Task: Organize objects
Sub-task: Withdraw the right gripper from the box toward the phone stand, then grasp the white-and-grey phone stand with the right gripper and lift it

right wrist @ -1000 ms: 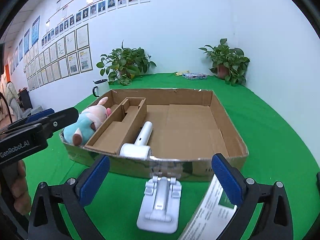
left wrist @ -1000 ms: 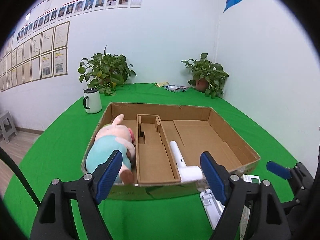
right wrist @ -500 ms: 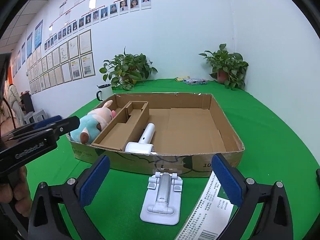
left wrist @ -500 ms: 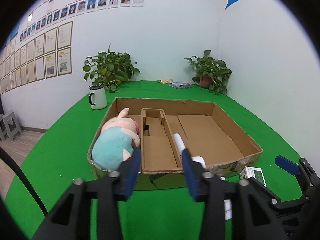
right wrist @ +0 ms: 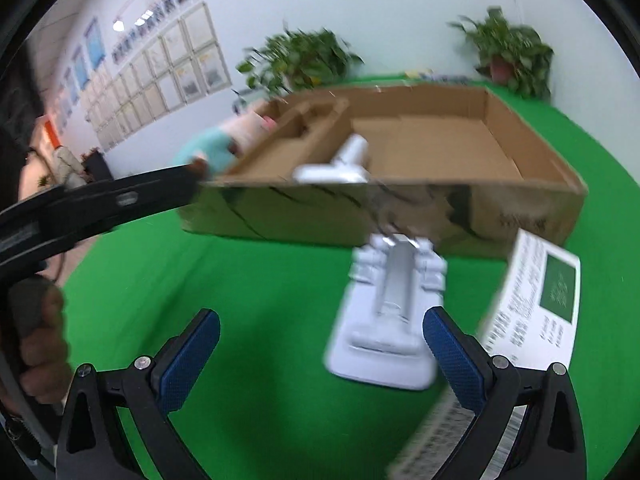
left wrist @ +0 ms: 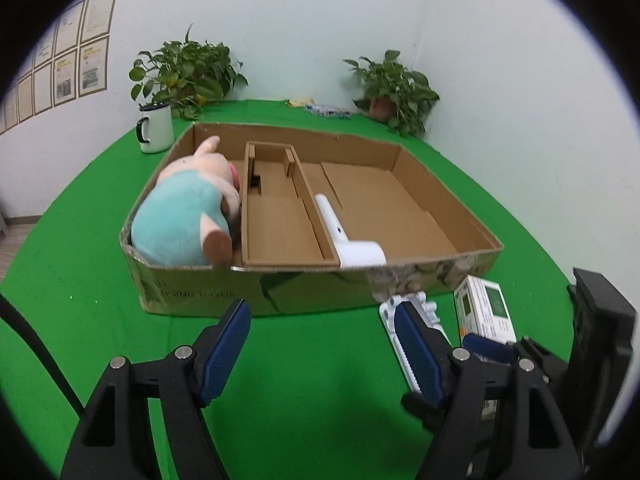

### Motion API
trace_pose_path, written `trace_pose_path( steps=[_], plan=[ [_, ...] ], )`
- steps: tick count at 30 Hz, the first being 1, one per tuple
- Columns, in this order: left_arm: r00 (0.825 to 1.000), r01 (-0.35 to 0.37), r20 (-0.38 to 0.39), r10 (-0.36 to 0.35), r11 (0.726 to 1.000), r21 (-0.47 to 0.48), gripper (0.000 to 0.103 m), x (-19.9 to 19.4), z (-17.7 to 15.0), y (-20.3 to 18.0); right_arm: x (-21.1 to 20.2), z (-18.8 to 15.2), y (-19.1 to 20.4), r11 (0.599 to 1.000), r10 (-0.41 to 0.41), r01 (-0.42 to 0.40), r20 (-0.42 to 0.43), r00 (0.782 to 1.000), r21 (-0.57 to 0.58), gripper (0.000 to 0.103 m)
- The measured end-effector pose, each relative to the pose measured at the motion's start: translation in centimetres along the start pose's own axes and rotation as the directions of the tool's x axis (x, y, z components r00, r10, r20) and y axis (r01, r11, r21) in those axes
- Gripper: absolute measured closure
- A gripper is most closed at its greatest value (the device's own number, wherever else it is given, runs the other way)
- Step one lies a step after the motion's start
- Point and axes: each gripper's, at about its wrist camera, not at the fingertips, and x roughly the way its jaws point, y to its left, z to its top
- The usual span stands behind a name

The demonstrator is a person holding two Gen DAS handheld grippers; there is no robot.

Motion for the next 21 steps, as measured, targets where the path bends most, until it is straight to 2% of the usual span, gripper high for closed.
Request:
trace_pose_path(
  steps=[6,9,13,16,17,18,20,21],
  plan=[
    [1.000,0.017,-0.026,-0.016,0.999,0.027,0.029,0.1,-1.0,0.1,0.0,-0.6,-4.0,0.993,-0.120,0.120,-0.046,0.992,-0.008,0.001],
    [0.999,0.038,-0.033,-0.038,0.999,0.003,0.029,0.5,-1.1,0.4,-0.5,-0.2,-4.5,0.995,-0.096,0.097,-0.038,0.995,0.036,0.001],
    [0.995,0.075,-0.059,-0.076,0.997,-0.024,0.029,1.4,-0.8,0.7,1.1,0.0,-2.2,0.999,-0.049,0.051,-0.080,0.996,0.015,0.001],
    [0.991,0.096,-0.091,-0.099,0.995,-0.037,0.029,2.3,-0.8,0.9,3.4,0.2,-1.4,0.994,-0.102,0.105,-0.132,0.986,0.017,0.004],
    [0.990,0.096,-0.098,-0.099,0.995,-0.037,0.029,2.5,-0.9,0.9,3.9,0.0,-1.3,0.992,-0.116,0.121,-0.146,0.982,0.024,0.008],
    [0.990,0.096,-0.104,-0.099,0.995,-0.039,0.029,2.6,-1.0,1.0,4.1,0.1,-1.1,0.989,-0.144,0.148,-0.140,0.980,0.015,0.020],
    [0.988,0.101,-0.111,-0.106,0.994,-0.048,0.030,2.5,-1.3,1.2,4.3,0.0,-0.4,0.981,-0.193,0.192,-0.139,0.971,-0.025,0.035],
    [0.987,0.114,-0.111,-0.120,0.992,-0.054,0.031,2.4,-1.5,1.3,4.2,-0.1,-0.2,0.981,-0.193,0.190,-0.147,0.970,-0.032,0.036]
  ],
)
